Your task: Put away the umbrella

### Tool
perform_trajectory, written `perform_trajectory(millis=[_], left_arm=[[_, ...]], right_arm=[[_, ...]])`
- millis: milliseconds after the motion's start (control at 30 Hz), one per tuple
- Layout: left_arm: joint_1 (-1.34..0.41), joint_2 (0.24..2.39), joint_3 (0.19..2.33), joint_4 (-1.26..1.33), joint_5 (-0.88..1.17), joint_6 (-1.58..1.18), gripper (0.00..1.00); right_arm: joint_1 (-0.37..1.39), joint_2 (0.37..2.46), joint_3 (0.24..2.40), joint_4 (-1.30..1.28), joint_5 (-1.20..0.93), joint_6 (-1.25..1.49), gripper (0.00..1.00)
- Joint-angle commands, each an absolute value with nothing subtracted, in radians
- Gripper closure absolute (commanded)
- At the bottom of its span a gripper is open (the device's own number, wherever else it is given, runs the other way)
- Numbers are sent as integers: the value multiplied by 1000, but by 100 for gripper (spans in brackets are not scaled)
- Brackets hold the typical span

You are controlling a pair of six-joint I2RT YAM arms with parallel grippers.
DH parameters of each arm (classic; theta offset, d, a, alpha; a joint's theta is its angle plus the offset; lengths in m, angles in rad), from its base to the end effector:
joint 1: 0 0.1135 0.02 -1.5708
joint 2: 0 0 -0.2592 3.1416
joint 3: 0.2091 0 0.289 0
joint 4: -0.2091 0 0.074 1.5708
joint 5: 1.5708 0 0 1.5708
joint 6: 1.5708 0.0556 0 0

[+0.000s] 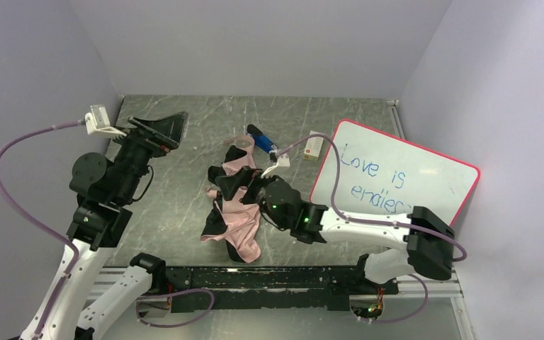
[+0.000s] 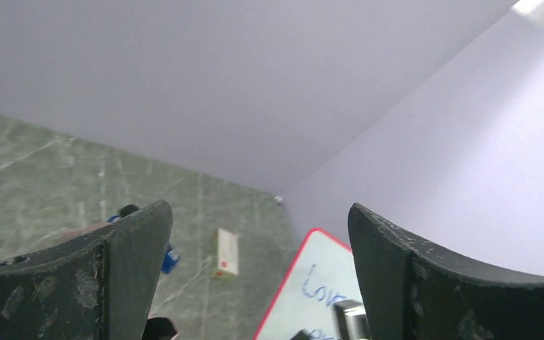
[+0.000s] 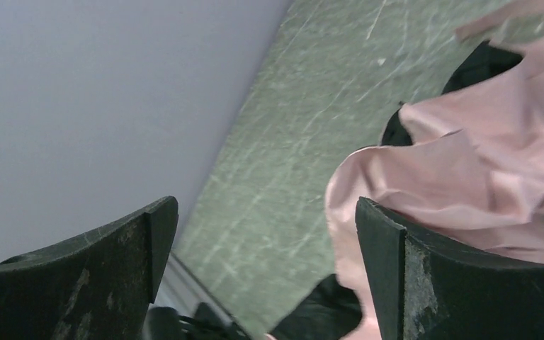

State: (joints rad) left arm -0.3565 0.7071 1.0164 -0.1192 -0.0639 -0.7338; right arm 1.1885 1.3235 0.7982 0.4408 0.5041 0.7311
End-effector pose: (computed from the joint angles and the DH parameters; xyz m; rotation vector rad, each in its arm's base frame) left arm 0.1897 -0.0669 0.4495 -0.3236 1.3990 -0.8616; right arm 0.1568 0.3179 0.2646 0.0064 1.7521 1.0313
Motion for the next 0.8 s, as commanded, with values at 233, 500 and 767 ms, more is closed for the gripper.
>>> perform_trajectory(millis=[233,500,767], left_arm=[[-362,707,916,174,8,-862,3],[-365,728,875,234,66,-862,3],[-390,731,884,220,45,-759,3]], right_arm=[[1261,1538,1107,357,619,1128,0],[1274,1668,1248,305,583,1091,0],[1272,1719,1218,452,538,1106,0]])
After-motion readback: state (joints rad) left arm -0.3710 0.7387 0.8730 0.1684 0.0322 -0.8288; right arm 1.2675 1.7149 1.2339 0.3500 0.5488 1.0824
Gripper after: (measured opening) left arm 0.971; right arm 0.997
